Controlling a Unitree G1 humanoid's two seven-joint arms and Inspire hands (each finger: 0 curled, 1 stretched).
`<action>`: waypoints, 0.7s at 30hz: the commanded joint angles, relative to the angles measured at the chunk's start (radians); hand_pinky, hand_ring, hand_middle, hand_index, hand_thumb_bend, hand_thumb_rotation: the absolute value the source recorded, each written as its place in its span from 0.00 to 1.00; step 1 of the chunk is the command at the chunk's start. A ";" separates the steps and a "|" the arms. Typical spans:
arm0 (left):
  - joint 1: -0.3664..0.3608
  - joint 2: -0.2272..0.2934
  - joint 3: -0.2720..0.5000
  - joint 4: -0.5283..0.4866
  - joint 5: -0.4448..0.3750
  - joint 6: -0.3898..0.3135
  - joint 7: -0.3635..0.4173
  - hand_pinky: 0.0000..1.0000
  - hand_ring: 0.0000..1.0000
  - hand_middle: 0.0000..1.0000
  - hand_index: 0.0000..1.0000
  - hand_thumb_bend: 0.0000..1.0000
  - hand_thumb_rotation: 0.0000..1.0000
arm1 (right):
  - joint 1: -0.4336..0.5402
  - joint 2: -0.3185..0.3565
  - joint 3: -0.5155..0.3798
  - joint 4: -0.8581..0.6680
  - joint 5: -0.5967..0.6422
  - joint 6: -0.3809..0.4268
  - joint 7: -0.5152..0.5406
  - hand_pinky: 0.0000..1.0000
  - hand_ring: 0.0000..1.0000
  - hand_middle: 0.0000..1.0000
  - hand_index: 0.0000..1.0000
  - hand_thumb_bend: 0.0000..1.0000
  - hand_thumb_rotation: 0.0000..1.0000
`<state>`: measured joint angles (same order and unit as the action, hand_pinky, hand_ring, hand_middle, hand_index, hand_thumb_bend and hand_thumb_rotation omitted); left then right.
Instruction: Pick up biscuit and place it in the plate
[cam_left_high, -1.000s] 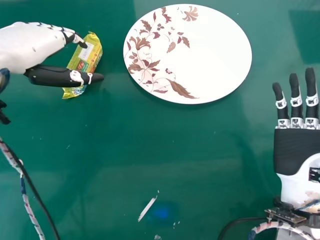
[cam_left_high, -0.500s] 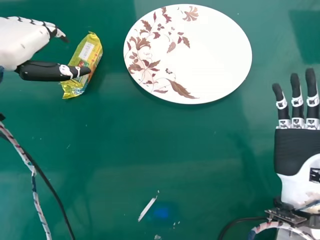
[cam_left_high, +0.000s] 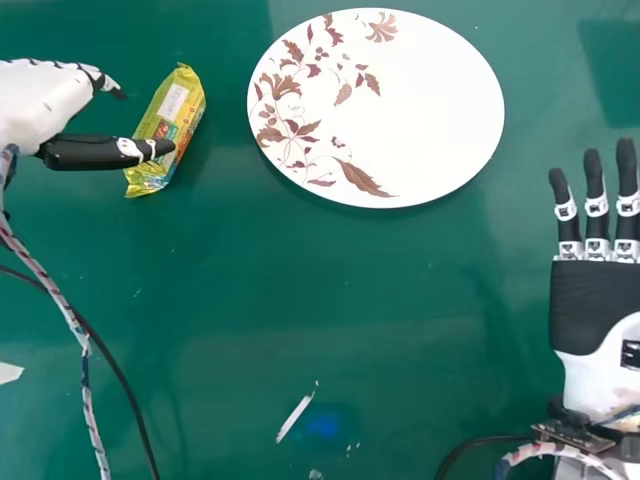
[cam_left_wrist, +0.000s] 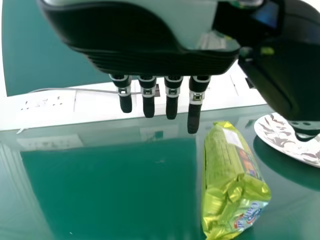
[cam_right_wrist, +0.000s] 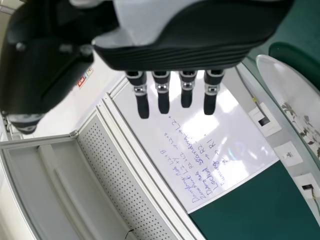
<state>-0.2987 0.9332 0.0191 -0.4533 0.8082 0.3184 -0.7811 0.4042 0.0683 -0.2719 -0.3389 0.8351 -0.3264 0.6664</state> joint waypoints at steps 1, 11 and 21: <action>0.019 -0.023 -0.015 0.002 0.008 0.004 0.008 1.00 1.00 1.00 0.85 1.00 0.92 | 0.018 0.009 0.001 -0.010 -0.002 -0.004 -0.011 0.93 1.00 1.00 0.99 1.00 0.45; 0.032 -0.066 -0.042 -0.010 0.022 0.007 0.011 1.00 1.00 1.00 0.91 1.00 0.95 | 0.025 0.001 0.006 -0.013 0.010 -0.004 0.012 0.99 1.00 1.00 1.00 1.00 0.56; 0.044 -0.124 -0.070 -0.021 0.052 0.040 0.007 1.00 1.00 1.00 1.00 1.00 0.95 | 0.036 -0.015 0.005 -0.024 0.024 0.021 0.018 1.00 1.00 1.00 1.00 1.00 0.56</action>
<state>-0.2690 0.8222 -0.0340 -0.4636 0.8478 0.3498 -0.7655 0.4221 0.0621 -0.2640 -0.3547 0.8460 -0.3138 0.6725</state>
